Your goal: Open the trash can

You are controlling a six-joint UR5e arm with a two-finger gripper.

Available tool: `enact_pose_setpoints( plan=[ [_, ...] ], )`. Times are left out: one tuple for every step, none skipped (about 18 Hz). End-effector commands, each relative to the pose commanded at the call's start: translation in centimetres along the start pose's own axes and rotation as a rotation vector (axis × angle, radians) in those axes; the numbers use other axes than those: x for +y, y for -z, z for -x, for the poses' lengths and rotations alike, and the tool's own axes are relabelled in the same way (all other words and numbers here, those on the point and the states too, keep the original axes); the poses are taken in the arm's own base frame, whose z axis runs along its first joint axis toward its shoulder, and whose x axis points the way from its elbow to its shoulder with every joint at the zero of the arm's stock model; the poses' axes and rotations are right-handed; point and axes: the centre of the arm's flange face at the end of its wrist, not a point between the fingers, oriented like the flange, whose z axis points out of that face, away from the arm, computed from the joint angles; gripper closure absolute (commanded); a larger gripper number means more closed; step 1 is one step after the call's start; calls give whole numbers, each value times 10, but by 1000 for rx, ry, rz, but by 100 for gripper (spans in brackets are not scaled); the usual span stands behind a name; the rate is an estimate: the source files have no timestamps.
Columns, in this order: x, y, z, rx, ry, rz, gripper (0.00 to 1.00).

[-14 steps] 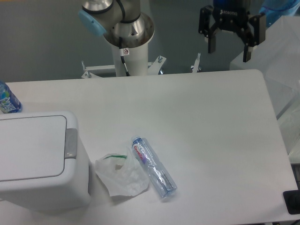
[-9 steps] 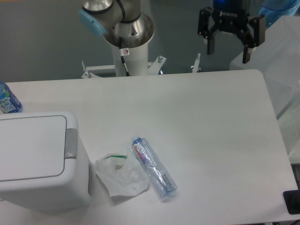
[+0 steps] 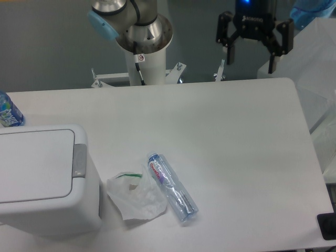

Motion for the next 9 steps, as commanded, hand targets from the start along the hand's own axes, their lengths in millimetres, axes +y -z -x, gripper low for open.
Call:
enact_pose_setpoints(
  plan=[
    [-12,-9,-2,-1,33,-12,0],
    [-28,-15,-5,-12,62,-35,0],
    [-43,-18,-13,-17,100,-57,0],
    [-54,-24,-18,-21,156,-76,0],
    [-64,-31,-22,-24,217,-94,0],
    [-75,-35,-29,-25,268,-115,0],
    [-86,-41,-37,-20,305,-132,0],
    [-99,-48,-49,-3,328,-138,0],
    [-111,-54,-62,17,338,-143,0]
  ],
)
